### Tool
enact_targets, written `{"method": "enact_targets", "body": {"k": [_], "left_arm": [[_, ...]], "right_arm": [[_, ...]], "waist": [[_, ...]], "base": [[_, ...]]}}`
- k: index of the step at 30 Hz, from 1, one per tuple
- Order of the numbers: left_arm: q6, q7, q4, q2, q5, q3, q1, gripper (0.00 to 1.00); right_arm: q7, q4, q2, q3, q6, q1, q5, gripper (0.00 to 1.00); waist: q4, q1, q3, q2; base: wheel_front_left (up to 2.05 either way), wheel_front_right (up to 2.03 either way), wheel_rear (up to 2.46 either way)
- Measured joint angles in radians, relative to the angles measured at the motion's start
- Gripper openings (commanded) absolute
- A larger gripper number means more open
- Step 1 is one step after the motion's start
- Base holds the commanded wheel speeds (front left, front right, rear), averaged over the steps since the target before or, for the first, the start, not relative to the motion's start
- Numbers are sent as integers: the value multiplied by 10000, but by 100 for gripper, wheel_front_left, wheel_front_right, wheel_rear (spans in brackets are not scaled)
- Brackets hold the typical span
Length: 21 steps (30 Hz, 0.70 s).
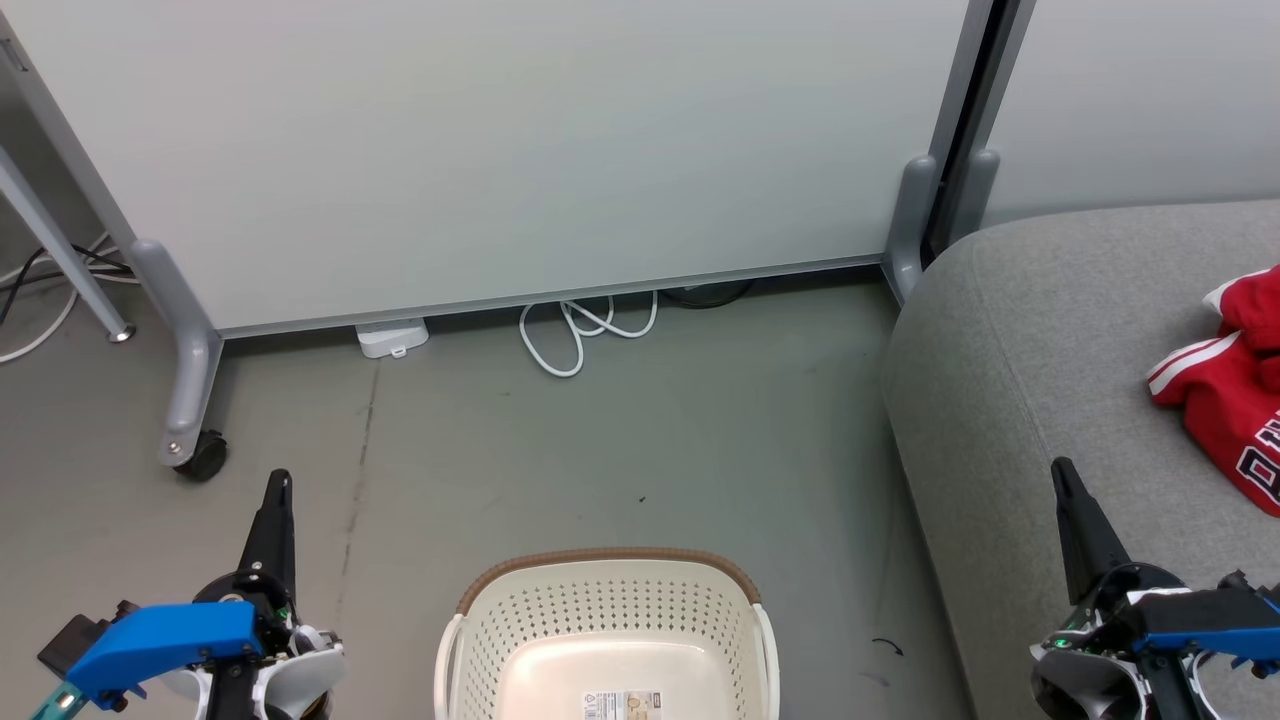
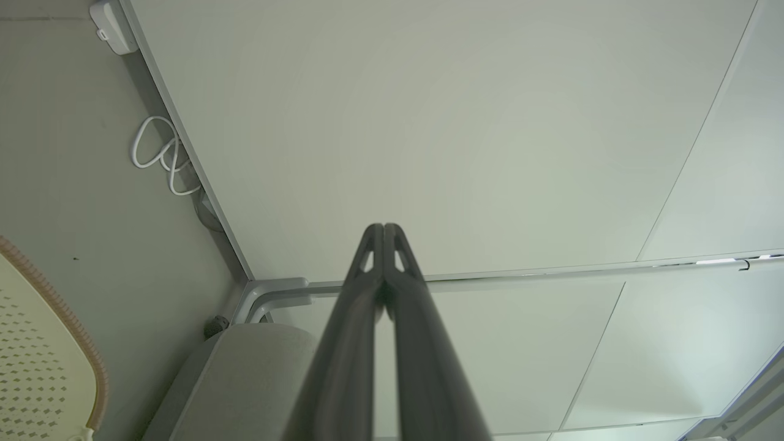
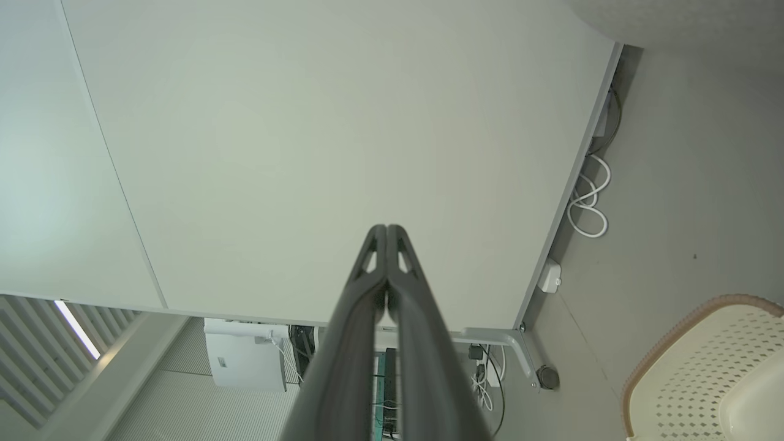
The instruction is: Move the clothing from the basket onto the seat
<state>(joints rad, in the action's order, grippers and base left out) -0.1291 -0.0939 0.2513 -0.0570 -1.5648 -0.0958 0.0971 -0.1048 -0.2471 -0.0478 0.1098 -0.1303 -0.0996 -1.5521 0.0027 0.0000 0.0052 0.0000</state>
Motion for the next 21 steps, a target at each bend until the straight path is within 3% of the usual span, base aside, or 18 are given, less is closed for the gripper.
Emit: {"method": "enact_targets", "body": {"k": [21], "left_arm": [[0, -163, -52, 17, -541, -127, 61, 0]], "right_arm": [[-88, 8, 0, 40, 0, -14, -594, 0]], "waist": [[-28, -1, -21, 0]], "base": [[0, 0, 0]]}}
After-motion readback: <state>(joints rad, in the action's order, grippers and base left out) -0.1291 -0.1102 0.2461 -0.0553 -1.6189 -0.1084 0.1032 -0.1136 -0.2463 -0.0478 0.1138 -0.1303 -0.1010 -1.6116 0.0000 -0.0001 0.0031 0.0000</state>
